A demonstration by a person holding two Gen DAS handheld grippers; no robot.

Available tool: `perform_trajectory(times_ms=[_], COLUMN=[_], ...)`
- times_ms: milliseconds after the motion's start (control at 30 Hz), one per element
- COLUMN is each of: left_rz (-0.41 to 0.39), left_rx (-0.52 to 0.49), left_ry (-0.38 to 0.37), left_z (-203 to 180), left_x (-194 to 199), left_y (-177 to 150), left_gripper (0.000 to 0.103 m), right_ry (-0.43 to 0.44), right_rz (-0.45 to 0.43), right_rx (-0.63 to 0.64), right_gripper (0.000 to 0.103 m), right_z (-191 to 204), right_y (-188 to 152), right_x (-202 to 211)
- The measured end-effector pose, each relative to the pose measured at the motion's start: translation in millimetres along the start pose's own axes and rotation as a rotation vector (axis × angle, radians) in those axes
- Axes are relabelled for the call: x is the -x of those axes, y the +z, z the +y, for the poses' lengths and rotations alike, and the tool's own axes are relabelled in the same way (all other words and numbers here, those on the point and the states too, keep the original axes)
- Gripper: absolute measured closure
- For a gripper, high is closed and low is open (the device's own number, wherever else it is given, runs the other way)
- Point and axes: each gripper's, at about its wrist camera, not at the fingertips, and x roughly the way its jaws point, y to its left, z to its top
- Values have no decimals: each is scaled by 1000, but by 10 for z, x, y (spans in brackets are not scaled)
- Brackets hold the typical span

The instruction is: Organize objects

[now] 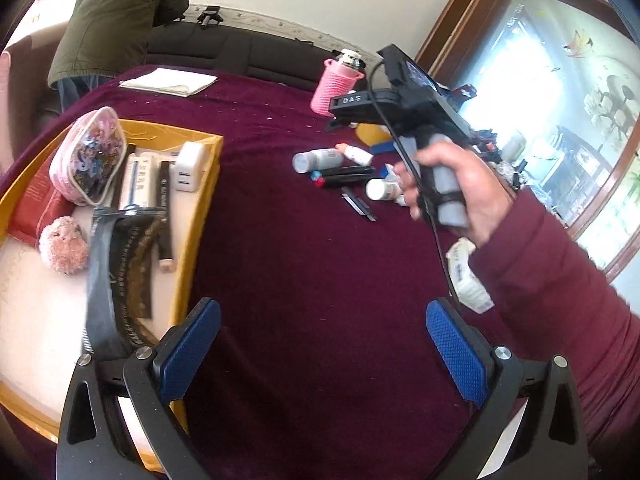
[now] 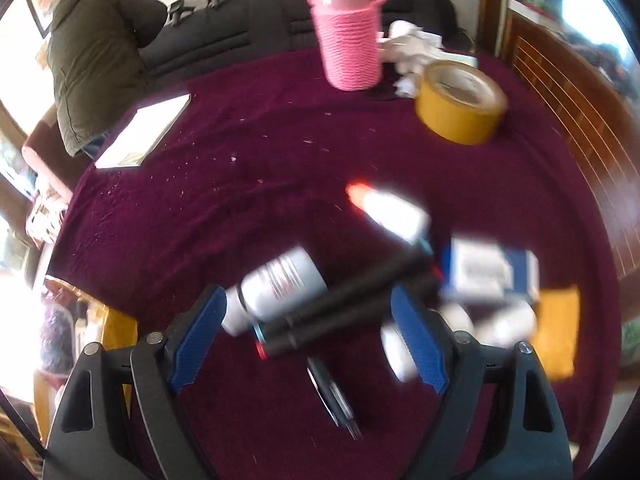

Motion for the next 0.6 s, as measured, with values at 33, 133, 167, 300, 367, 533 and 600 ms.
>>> perform_trajectory(times_ms=[33, 133, 167, 300, 367, 533, 600], left_rz=[2, -6, -10, -15, -14, -2, 7], left_rx=[3, 23, 33, 44, 43, 21, -5], left_ry=[11, 40, 44, 51, 53, 49, 59], left_z=[44, 190, 235, 308, 313, 234, 160], left_x=[-9, -12, -10, -33, -56, -120, -163], left_y=[13, 57, 78, 144, 157, 196, 216], left_gripper=[2, 2, 2, 2, 2, 2, 2], right_ry=[-20, -57, -46, 21, 46, 226, 294], right_rz=[5, 92, 122, 212, 224, 279, 269], right_rx=[10, 5, 3, 128, 252, 436, 385], right_gripper=[19, 20, 22, 37, 37, 37, 37], right_z=[53, 105, 94, 243, 400, 575, 426], right_y=[63, 245, 256, 52, -175, -836, -946], right_x=[-94, -475, -560, -651, -557, -123, 81])
